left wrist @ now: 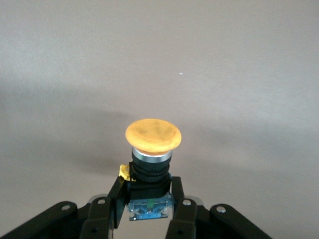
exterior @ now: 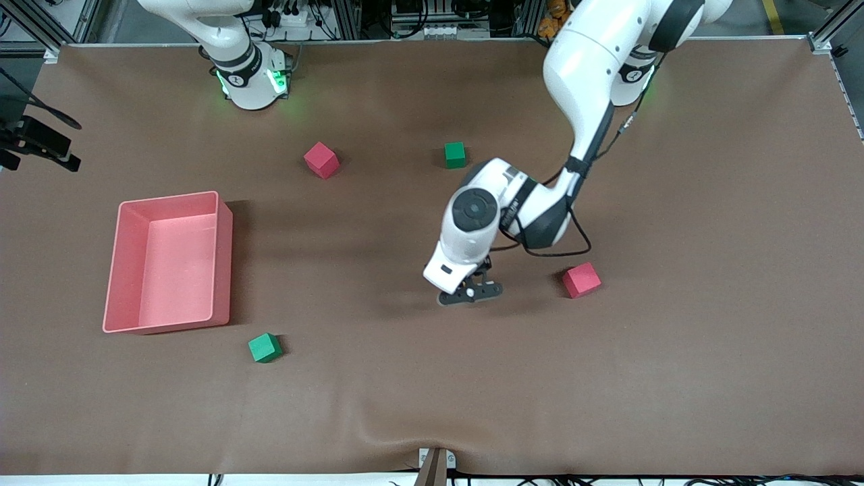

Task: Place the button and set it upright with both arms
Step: 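Carry the button with the left gripper toward the green cube and lower it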

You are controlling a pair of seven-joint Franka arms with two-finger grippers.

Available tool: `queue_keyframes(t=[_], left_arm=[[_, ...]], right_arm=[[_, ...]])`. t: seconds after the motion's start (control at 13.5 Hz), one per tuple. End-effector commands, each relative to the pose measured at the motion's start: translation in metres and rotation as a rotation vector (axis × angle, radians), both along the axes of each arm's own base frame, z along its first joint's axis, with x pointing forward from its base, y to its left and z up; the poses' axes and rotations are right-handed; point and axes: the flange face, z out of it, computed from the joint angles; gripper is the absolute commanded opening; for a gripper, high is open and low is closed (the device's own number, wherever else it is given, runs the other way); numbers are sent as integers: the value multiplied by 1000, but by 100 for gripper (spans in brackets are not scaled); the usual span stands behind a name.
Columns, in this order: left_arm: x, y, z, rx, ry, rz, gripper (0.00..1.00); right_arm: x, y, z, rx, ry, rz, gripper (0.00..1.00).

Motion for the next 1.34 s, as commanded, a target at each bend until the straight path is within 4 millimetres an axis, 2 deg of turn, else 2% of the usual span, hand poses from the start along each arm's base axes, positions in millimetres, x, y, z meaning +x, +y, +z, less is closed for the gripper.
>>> queue_keyframes(t=[0.0,0.15,0.3,0.45,0.59,0.96,1.04,1.26], left_arm=[[-25,-28,25,71,-144,75,0],[-38,-44,26,104,-244,167,0],[-67,-72,13,139,-355,208,0],[-79,-83,7,140,-443,282,0],[-99,-99,-3,138,-482,292,0],[-141,-118,-56,186,-602,339,0],[-156,-123,-69,210,-616,343,0],[-176,-130,-79,240,-629,357,0]], right_arm=[[9,3,-10,14,-17,12,100],[7,1,-10,15,-9,7,100],[6,-2,-6,14,-20,1,100],[5,-1,-6,15,-15,0,100],[4,4,-7,16,-4,6,100],[5,-1,-8,16,-9,-2,100],[5,0,-8,16,-3,0,100],[3,6,-8,17,13,9,100]])
